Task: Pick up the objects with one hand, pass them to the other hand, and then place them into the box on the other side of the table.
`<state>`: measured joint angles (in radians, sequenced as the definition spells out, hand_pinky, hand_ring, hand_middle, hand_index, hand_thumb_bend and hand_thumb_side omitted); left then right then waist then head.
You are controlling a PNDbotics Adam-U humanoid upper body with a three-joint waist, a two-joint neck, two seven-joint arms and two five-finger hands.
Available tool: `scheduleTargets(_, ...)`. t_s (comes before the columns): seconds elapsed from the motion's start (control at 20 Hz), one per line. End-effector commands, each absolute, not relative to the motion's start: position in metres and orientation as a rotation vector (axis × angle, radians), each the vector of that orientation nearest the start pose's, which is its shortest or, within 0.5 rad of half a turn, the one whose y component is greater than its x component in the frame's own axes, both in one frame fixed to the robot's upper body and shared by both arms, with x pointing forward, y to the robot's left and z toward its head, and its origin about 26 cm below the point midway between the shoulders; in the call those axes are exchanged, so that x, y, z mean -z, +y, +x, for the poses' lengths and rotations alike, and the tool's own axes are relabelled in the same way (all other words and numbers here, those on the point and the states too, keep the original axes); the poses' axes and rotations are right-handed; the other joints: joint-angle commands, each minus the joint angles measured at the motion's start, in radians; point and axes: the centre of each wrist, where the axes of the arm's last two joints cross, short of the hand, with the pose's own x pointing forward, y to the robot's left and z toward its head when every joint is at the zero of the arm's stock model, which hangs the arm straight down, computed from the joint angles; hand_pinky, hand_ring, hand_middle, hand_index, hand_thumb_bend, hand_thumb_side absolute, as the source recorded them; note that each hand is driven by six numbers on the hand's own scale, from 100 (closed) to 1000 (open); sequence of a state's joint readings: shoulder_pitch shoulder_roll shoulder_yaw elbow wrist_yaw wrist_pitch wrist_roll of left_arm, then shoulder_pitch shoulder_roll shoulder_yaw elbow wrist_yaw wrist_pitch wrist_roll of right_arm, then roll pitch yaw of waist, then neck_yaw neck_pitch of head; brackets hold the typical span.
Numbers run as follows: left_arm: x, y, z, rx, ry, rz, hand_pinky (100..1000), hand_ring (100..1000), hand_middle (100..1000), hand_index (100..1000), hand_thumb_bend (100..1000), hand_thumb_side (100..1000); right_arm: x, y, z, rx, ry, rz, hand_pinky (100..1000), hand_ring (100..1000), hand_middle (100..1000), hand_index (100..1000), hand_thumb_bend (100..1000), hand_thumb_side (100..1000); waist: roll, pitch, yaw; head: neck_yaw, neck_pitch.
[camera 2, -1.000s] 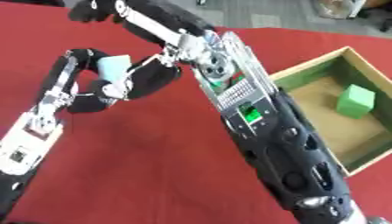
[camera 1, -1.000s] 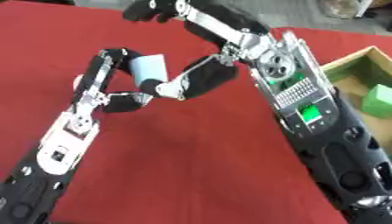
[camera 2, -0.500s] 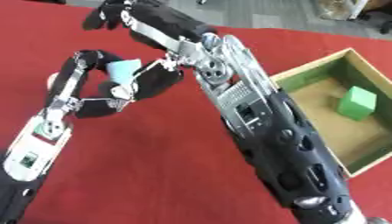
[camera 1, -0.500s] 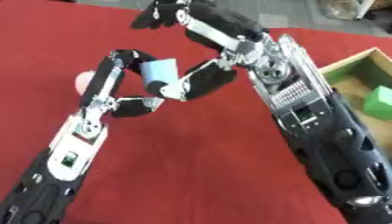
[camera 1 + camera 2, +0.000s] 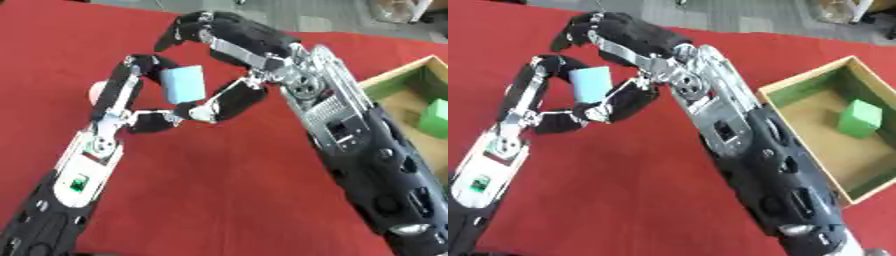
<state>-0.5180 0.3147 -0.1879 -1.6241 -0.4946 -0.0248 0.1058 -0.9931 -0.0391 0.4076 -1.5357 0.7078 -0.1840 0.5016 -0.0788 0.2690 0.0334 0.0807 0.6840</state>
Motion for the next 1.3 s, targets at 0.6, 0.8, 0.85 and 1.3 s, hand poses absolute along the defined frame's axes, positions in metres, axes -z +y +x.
scheduleTargets(0.6,-0.195,0.205,0.356,0.753,-2.199,0.63,592,471,381,437,100,100,-0.286,-0.03,0.356,1.995,2.666,0.453,843,827,754,806,425,138,0.006,-0.01,0.005,-0.001,-0.026)
scheduleTargets(0.8,-0.198,0.204,0.352,0.755,-2.209,0.62,590,471,381,438,100,100,-0.285,-0.03,0.357,1.985,2.67,0.469,840,824,751,804,424,130,0.007,-0.007,0.006,-0.001,-0.028)
scheduleTargets(0.85,-0.198,0.203,0.352,0.756,-2.21,0.617,589,470,381,439,100,100,-0.285,-0.03,0.357,1.978,2.674,0.472,838,821,748,802,422,123,0.008,-0.006,0.007,-0.002,-0.029)
scheduleTargets(1.3,-0.202,0.201,0.348,0.732,-2.226,0.587,583,467,381,442,100,100,-0.283,-0.03,0.357,1.951,2.671,0.514,836,815,735,793,420,127,0.009,-0.002,0.009,-0.004,-0.03)
